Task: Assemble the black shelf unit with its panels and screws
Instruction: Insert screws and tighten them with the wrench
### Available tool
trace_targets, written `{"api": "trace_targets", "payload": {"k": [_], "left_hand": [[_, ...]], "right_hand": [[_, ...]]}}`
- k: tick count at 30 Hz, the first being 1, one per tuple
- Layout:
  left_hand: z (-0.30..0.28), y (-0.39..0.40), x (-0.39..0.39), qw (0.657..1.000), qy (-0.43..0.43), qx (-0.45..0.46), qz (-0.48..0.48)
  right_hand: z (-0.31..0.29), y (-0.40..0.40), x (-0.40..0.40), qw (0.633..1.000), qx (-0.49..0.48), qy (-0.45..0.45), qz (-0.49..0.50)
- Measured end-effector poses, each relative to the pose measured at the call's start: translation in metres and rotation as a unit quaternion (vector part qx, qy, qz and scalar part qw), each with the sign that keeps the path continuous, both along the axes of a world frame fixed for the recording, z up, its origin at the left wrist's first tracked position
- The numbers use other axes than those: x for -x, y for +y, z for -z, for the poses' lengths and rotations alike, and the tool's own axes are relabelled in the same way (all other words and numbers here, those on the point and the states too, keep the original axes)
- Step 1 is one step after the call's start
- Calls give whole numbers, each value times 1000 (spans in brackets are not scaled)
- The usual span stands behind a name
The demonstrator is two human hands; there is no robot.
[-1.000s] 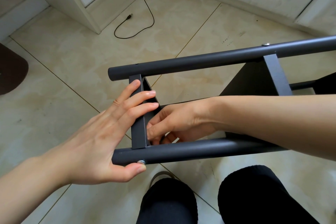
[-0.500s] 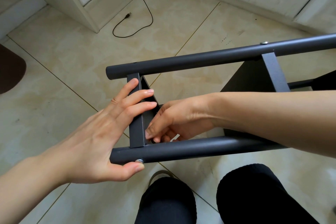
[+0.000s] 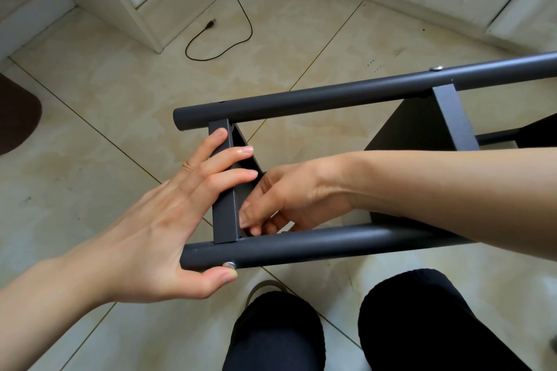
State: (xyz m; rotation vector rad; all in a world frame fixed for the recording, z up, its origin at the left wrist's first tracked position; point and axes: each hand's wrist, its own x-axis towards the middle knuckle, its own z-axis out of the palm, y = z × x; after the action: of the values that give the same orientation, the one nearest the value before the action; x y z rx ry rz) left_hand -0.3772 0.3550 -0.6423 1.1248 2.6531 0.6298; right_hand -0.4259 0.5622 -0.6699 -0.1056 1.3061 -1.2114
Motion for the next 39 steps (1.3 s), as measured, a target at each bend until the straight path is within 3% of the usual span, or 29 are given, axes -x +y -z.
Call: {"api": "trace_targets", "payload": {"k": [18,39], "left_hand": [[-1,0,0,1000,-1,-4,0],[-2,1,-1,1000,-5,-4,-1]], "right_hand": [[-1,-3,0,999,-33,-1,-35],[-3,-1,1,999,0,-31,-21]]}}
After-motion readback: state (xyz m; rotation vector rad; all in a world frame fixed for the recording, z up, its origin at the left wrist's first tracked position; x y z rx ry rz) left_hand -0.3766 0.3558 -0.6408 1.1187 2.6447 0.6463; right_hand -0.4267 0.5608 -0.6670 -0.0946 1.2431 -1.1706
